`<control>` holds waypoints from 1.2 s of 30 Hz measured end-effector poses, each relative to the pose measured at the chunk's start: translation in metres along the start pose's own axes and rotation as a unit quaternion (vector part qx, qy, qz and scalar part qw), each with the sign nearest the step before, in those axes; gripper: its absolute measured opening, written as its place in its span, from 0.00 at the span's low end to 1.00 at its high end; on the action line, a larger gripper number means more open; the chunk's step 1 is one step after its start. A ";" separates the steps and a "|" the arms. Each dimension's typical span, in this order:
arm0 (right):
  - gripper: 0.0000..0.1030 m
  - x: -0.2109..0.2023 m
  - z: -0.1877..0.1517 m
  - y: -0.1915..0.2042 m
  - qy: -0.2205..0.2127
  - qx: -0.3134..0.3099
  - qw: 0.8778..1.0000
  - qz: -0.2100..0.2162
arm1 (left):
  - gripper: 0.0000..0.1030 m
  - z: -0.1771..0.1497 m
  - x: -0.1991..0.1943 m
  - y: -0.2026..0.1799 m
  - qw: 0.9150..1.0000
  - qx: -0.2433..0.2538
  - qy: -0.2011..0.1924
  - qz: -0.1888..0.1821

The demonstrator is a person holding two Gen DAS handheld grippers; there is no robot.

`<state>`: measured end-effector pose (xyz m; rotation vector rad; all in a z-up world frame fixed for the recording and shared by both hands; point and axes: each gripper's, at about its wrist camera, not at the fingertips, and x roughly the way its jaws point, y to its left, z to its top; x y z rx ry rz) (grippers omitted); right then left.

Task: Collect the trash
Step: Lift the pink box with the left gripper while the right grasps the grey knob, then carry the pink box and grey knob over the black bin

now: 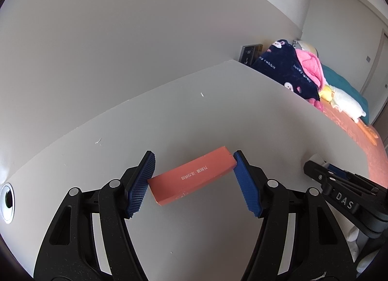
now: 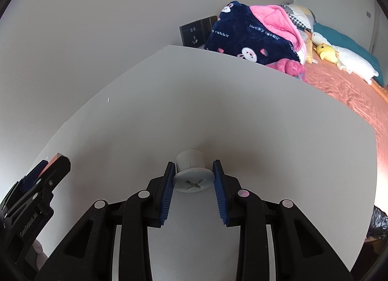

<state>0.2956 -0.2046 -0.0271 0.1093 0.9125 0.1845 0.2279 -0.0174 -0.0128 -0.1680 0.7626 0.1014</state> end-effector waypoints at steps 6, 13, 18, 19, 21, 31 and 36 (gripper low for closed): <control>0.32 -0.023 -0.012 -0.011 -0.008 0.009 1.000 0.006 | 0.63 -0.001 -0.010 -0.010 1.000 0.012 -0.006 -0.015; 0.32 -0.053 -0.029 -0.031 -0.020 0.021 1.000 0.010 | 0.63 -0.010 -0.026 -0.031 0.999 0.028 -0.011 -0.034; 0.32 -0.068 -0.039 -0.043 -0.025 0.028 0.999 0.002 | 0.63 -0.021 -0.035 -0.051 0.998 0.048 -0.011 -0.047; 0.32 -0.071 -0.041 -0.046 -0.027 0.030 0.999 0.000 | 0.63 -0.023 -0.037 -0.055 0.997 0.052 -0.012 -0.049; 0.32 -0.077 -0.044 -0.050 -0.029 0.031 0.999 -0.003 | 0.63 -0.025 -0.039 -0.061 0.997 0.059 -0.011 -0.053; 0.33 -0.107 -0.058 -0.066 -0.046 0.037 0.998 -0.014 | 0.63 -0.039 -0.053 -0.083 0.995 0.068 -0.008 -0.073; 0.32 -0.122 -0.070 -0.077 -0.053 0.045 0.997 -0.020 | 0.63 -0.045 -0.060 -0.092 0.994 0.073 -0.007 -0.081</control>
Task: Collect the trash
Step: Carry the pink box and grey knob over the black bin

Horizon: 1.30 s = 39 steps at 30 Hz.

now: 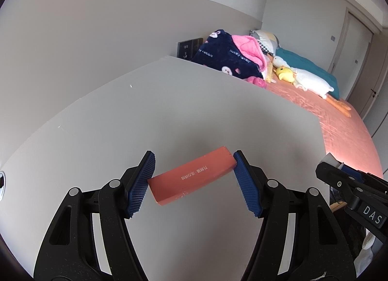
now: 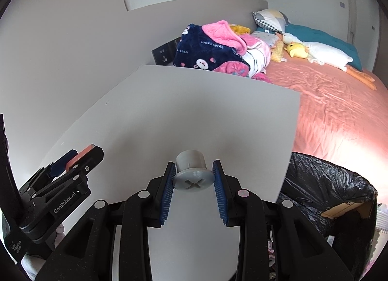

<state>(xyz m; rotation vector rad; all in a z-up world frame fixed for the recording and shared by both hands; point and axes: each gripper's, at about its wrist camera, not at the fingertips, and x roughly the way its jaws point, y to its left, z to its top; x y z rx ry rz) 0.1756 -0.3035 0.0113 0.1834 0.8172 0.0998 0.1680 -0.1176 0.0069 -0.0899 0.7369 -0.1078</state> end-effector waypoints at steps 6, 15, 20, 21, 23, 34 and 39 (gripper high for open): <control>0.33 -0.016 -0.008 -0.021 -0.007 0.017 1.000 -0.008 | 0.63 -0.007 -0.009 -0.019 1.000 0.014 -0.001 -0.015; 0.33 -0.044 -0.016 -0.052 -0.026 0.040 0.999 -0.024 | 0.63 -0.013 -0.015 -0.058 0.998 0.034 0.004 -0.048; 0.32 -0.061 -0.021 -0.071 -0.037 0.055 0.997 -0.034 | 0.63 -0.016 -0.024 -0.084 0.996 0.058 0.001 -0.070; 0.33 -0.064 -0.022 -0.075 -0.040 0.059 0.997 -0.037 | 0.63 -0.017 -0.025 -0.089 0.995 0.063 0.001 -0.074; 0.33 -0.069 -0.025 -0.081 -0.043 0.063 0.996 -0.041 | 0.63 -0.018 -0.028 -0.098 0.994 0.073 0.000 -0.081; 0.33 -0.098 -0.042 -0.122 -0.059 0.097 0.991 -0.071 | 0.63 -0.030 -0.041 -0.141 0.986 0.112 0.005 -0.122; 0.33 -0.112 -0.047 -0.143 -0.067 0.117 0.987 -0.087 | 0.63 -0.037 -0.044 -0.159 0.981 0.125 0.015 -0.147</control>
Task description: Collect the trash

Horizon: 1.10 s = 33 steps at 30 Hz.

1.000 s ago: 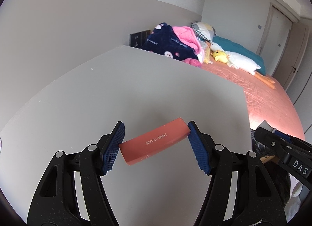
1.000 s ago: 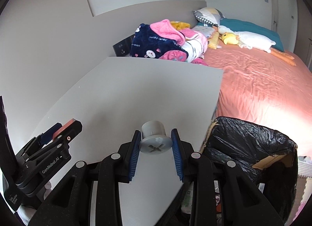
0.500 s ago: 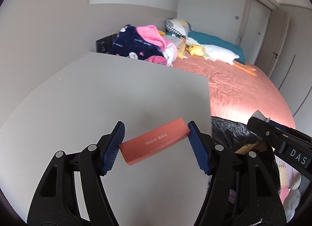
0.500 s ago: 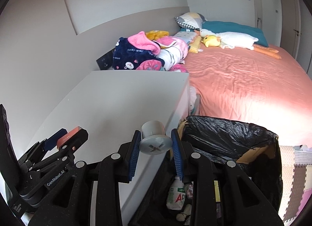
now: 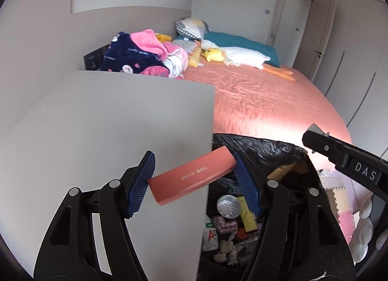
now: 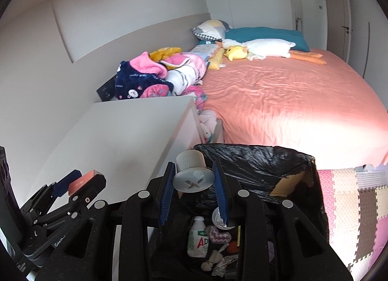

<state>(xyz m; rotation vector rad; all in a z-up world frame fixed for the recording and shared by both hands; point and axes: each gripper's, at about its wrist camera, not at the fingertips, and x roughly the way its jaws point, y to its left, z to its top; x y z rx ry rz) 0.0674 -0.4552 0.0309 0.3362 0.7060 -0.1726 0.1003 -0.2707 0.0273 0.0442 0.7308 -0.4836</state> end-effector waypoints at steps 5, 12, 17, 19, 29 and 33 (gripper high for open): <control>0.33 -0.009 0.003 -0.018 -0.007 0.017 1.000 -0.015 | 0.63 -0.003 0.001 -0.019 0.999 0.025 0.004 -0.022; 0.34 -0.018 0.005 -0.038 -0.014 0.038 0.998 -0.043 | 0.75 -0.010 -0.003 -0.041 0.995 0.069 0.011 -0.078; 0.70 -0.025 0.003 -0.048 -0.030 0.059 0.995 -0.074 | 0.95 -0.012 -0.009 -0.049 0.991 0.079 0.003 -0.103; 0.70 -0.025 0.003 -0.051 -0.028 0.065 0.995 -0.074 | 0.95 -0.011 -0.009 -0.050 0.991 0.080 0.003 -0.104; 0.71 -0.024 0.002 -0.050 -0.026 0.058 0.995 -0.073 | 0.95 -0.010 -0.008 -0.050 0.993 0.074 0.021 -0.093; 0.71 -0.024 0.002 -0.048 -0.028 0.054 0.995 -0.073 | 0.95 -0.010 -0.009 -0.047 0.993 0.067 0.018 -0.092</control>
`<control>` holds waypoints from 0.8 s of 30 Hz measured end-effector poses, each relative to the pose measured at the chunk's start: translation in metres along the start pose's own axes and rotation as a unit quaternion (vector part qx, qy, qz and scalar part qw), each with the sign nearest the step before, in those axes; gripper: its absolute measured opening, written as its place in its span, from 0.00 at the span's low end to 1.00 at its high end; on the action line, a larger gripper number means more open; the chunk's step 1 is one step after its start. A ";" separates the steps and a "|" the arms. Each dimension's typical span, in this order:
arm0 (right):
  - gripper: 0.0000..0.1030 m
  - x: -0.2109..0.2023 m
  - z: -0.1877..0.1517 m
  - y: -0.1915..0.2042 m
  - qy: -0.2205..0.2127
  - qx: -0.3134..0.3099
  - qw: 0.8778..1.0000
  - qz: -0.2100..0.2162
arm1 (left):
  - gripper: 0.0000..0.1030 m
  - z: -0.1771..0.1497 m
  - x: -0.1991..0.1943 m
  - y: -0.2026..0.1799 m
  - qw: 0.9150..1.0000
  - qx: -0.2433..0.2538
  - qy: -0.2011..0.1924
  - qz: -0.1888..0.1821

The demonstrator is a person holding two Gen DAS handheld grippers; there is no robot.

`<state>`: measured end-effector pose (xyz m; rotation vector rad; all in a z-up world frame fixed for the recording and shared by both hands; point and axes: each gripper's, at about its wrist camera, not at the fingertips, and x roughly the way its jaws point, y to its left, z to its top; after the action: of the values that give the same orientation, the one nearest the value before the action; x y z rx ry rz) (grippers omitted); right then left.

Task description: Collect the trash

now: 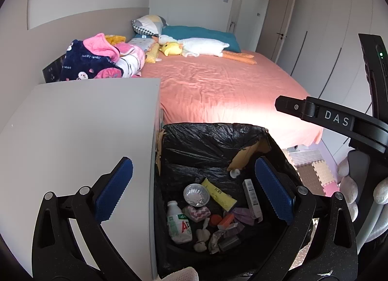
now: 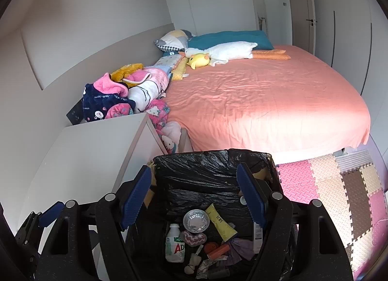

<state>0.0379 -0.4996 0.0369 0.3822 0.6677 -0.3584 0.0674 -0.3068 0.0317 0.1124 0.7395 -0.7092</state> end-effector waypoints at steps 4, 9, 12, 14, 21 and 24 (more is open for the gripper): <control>0.71 -0.002 0.000 0.002 -0.002 -0.002 1.000 0.000 | 0.95 0.001 -0.002 0.002 1.000 -0.009 -0.002 -0.002; 0.71 -0.002 0.000 0.003 -0.001 -0.003 1.000 0.000 | 0.95 0.001 -0.003 -0.002 1.000 0.009 -0.007 0.006; 0.71 -0.002 -0.001 0.003 -0.002 -0.004 1.000 0.000 | 0.95 0.000 -0.003 -0.004 1.000 0.014 -0.006 0.008; 0.71 -0.002 -0.001 0.003 -0.002 -0.005 1.000 0.000 | 0.95 0.000 -0.003 -0.005 1.000 0.014 -0.006 0.007; 0.71 -0.001 -0.003 0.001 -0.001 -0.007 1.000 -0.004 | 0.95 -0.002 -0.002 -0.006 1.000 0.016 -0.003 0.005; 0.71 -0.001 -0.003 0.001 -0.001 -0.010 1.000 -0.004 | 0.95 -0.002 -0.002 -0.006 1.000 0.016 -0.003 0.005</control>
<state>0.0359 -0.4967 0.0360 0.3611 0.6713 -0.3592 0.0614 -0.3097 0.0327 0.1427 0.7215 -0.7122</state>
